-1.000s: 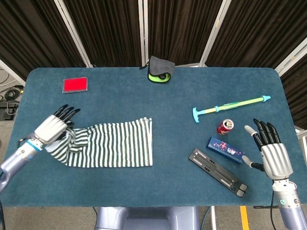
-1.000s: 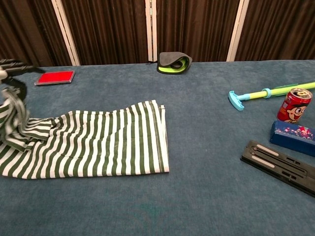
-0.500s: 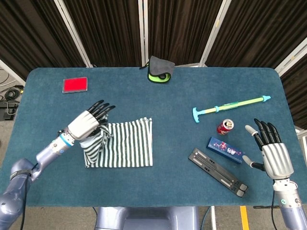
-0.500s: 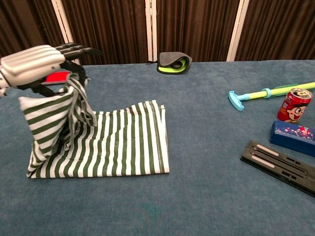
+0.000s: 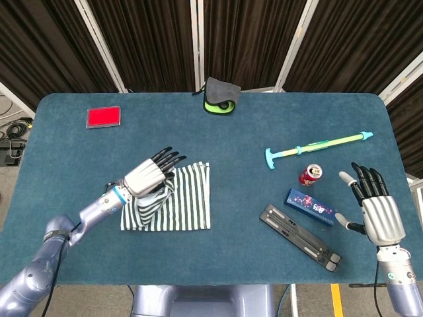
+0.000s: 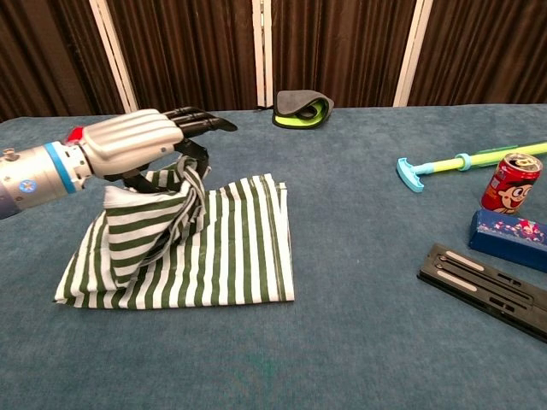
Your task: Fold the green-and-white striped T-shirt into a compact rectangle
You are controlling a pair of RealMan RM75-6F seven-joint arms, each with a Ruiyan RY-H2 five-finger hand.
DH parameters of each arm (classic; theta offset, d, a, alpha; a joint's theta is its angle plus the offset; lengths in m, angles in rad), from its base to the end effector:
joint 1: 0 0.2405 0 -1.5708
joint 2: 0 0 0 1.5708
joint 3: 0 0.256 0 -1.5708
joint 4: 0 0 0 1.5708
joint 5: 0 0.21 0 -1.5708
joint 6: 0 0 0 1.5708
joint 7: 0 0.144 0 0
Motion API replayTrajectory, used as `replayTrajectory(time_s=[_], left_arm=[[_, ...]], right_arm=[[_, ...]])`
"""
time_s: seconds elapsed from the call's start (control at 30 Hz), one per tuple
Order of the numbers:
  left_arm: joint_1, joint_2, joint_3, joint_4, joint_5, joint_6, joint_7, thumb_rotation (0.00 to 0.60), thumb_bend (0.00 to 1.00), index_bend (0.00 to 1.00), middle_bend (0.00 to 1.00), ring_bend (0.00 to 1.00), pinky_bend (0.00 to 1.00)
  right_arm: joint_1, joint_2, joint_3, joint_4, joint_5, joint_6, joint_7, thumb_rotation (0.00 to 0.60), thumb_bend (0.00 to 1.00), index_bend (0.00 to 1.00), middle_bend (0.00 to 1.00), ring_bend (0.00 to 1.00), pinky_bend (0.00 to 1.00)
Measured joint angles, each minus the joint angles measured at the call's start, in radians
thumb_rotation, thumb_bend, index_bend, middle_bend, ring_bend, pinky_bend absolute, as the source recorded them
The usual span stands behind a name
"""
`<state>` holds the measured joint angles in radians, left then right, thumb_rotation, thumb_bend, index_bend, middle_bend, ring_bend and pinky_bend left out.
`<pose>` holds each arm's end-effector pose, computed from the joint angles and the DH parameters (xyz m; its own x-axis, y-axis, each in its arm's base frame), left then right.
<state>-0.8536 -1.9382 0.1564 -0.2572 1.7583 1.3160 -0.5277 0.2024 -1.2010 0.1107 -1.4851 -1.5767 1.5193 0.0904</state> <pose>-0.1820 0.3936 -0.0355 0.5901 -0.0595 0.8051 0.4802 -0.7758 -0.4093 -0.2871 -0.2293 0.1535 0.3375 0.1293 0.9324 -0.9146 -0.1894 0.3573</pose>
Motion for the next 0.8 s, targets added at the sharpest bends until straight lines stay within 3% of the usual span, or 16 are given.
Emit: replayTrajectory(time_s=[0.57, 0.63, 0.7, 0.77, 0.8], left_arm=[[-0.09, -0.086, -0.009, 0.025, -0.004, -0.095, 0.051, 0.6, 0.58, 0.86, 0.0, 0.0, 0.0], [-0.093, -0.092, -0.009, 0.027, -0.005, -0.105, 0.053, 0.6, 0.5, 0.76, 0.0, 0.0, 0.0], [-0.094, -0.1, -0.01, 0.029, -0.008, -0.116, 0.057, 0.6, 0.31, 0.54, 0.0, 0.0, 0.0], [-0.095, -0.107, -0.012, 0.031, -0.013, -0.126, 0.063, 0.6, 0.09, 0.18, 0.0, 0.0, 0.0], [-0.095, -0.11, -0.014, 0.031, -0.016, -0.13, 0.067, 0.6, 0.05, 0.09, 0.0, 0.0, 0.0]], right_arm=[[0.001, 0.003, 0.004, 0.009, 0.012, -0.006, 0.018, 0.6, 0.0, 0.2, 0.0, 0.0, 0.0], [0.001, 0.004, 0.005, 0.009, 0.013, -0.006, 0.02, 0.6, 0.0, 0.2, 0.0, 0.0, 0.0], [0.001, 0.005, 0.005, 0.009, 0.013, -0.006, 0.021, 0.6, 0.0, 0.21, 0.0, 0.0, 0.0], [0.0, 0.005, 0.006, 0.009, 0.014, -0.005, 0.023, 0.6, 0.0, 0.21, 0.0, 0.0, 0.0], [0.0, 0.006, 0.006, 0.009, 0.014, -0.005, 0.023, 0.6, 0.0, 0.21, 0.0, 0.0, 0.0]])
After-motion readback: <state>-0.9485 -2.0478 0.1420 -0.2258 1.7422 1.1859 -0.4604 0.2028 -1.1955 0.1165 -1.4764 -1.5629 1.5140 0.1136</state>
